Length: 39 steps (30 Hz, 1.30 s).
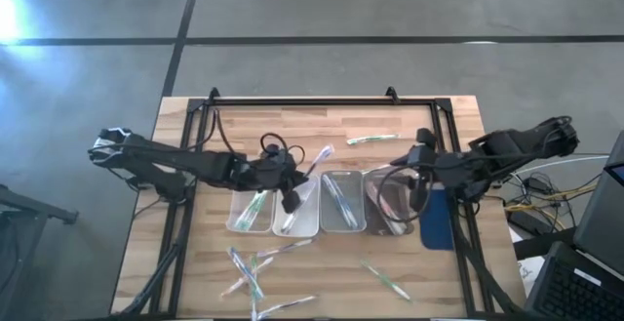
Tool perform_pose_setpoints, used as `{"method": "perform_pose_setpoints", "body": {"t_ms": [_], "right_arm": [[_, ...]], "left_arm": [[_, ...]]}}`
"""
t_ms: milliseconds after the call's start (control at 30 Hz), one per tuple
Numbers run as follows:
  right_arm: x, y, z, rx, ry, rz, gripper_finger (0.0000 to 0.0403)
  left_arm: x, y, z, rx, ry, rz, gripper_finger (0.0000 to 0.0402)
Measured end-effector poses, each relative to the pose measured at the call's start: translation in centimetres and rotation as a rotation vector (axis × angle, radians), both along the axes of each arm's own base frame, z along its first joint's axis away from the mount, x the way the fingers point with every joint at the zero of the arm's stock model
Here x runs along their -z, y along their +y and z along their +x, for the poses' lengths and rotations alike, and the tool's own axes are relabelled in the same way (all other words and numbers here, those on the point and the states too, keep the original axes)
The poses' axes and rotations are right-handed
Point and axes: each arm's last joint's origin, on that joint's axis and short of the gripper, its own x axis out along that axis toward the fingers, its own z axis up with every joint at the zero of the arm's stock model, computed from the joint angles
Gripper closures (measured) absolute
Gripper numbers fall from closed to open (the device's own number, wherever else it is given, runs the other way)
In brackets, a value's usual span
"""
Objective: Pick & Place Toothbrushes
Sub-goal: Put the purple toothbrush into the white bin
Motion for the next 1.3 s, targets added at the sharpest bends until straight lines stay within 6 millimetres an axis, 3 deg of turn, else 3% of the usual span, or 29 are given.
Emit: {"method": "perform_pose_setpoints", "body": {"t_ms": [233, 500, 833, 933, 1167, 1300], "right_arm": [[0.1, -0.7, -1.8, -0.001, 0.062, -0.025, 0.0268], [0.3, -1.2, -3.0, -0.071, 0.131, -0.126, 0.0298], [0.0, -1.5, -3.5, -0.154, 0.144, -0.25, 0.0331], [-0.1, -1.6, -3.7, -0.171, 0.144, -0.269, 0.0335], [-0.3, -1.8, -4.3, -0.18, 0.128, -0.277, 0.0323], [-0.4, -2.0, -4.7, -0.174, 0.129, -0.269, 0.0311]], "left_arm": [[0.9, 0.0, -0.7, -0.144, 0.059, -0.147, 0.0375], [1.4, -2.4, -1.0, -0.22, 0.035, -0.277, 0.0375], [5.2, -4.7, 1.0, -0.295, 0.186, -0.396, 0.0375], [4.6, -5.0, 1.8, -0.324, 0.259, -0.407, 0.0375], [0.3, -5.8, 4.0, -0.407, 0.402, -0.399, 0.0375], [0.2, -6.3, 5.4, -0.441, 0.47, -0.407, 0.0371]]}}
